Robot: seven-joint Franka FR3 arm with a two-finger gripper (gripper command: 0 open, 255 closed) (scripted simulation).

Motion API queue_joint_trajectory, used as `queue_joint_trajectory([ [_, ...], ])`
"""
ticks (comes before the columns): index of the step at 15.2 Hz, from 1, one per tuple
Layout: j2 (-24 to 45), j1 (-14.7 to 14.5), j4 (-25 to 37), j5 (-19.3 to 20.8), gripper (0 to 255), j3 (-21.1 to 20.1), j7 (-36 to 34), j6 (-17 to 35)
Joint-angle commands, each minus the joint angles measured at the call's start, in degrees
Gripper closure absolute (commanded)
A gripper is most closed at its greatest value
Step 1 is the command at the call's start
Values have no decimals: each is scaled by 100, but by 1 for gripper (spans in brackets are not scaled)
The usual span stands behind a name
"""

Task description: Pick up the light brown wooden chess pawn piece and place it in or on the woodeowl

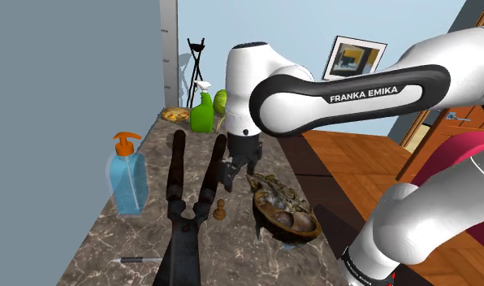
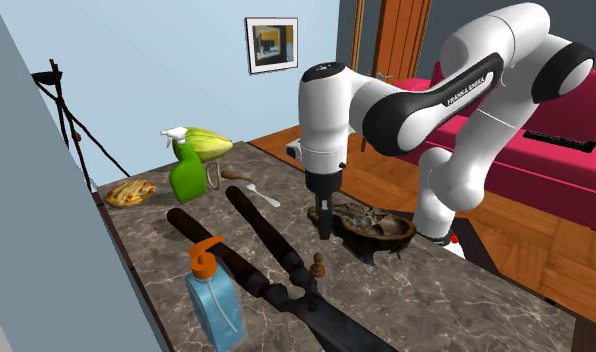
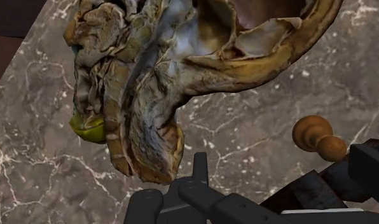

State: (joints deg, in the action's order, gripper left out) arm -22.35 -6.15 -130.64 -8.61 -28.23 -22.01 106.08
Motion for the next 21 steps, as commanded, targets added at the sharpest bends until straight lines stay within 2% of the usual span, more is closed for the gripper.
queue_joint_trajectory([
  [1, 394, -13, 229, 87, 0, -279, -343, 111],
  [4, 945, -32, 554, 288, 0, -618, -804, 231],
  [12, 1086, -39, 76, 331, 0, -676, -851, 830],
  [19, 1085, -39, 77, 330, 0, -676, -851, 829],
  [20, 1085, -39, 77, 330, 255, -676, -851, 829],
  [21, 1085, -39, 77, 330, 255, -676, -851, 829],
])
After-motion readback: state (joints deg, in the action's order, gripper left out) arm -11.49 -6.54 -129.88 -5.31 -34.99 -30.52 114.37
